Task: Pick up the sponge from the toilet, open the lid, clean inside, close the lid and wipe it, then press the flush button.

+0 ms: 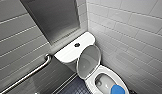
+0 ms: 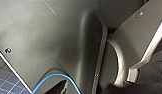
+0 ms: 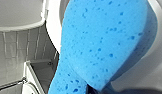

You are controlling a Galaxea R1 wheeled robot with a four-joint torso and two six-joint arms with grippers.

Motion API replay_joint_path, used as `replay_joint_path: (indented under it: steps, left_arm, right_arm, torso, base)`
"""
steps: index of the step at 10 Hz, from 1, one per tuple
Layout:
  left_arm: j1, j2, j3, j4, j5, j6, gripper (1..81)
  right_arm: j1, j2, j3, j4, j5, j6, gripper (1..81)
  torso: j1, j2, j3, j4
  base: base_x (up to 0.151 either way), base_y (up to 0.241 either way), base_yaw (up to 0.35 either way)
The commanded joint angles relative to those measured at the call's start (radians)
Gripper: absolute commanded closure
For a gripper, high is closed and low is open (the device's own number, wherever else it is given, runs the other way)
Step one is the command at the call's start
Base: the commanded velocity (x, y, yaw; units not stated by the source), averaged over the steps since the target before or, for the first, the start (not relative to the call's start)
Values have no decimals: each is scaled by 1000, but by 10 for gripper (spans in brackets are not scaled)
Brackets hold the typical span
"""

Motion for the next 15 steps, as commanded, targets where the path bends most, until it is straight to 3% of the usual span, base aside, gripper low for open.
replay_joint_path:
  steps: [1,4,6,11,15]
  left_arm:
    - [20,-5,0,2,77,3,10]
    - [20,-5,0,0,77,3,10]
    - [20,-9,0,-5,78,1,10]
    - [21,-13,0,-9,77,-2,10]
    - [24,-15,0,-9,77,-3,10]
  right_arm:
    - [217,75,54,14,-77,59,811]
    - [315,295,-144,14,-183,108,811]
    - [341,422,-268,14,-214,121,811]
    - [369,660,-565,15,-212,138,811]
    - [309,785,-735,6,-200,142,811]
  torso:
    - [0,0,0,0]
    - [0,0,0,0]
    - [0,0,0,0]
    - [0,0,0,0]
    - [0,0,0,0]
  base:
    - [0,0,0]
    - [0,0,0]
    - [0,0,0]
    - [0,0,0]
    - [0,0,0]
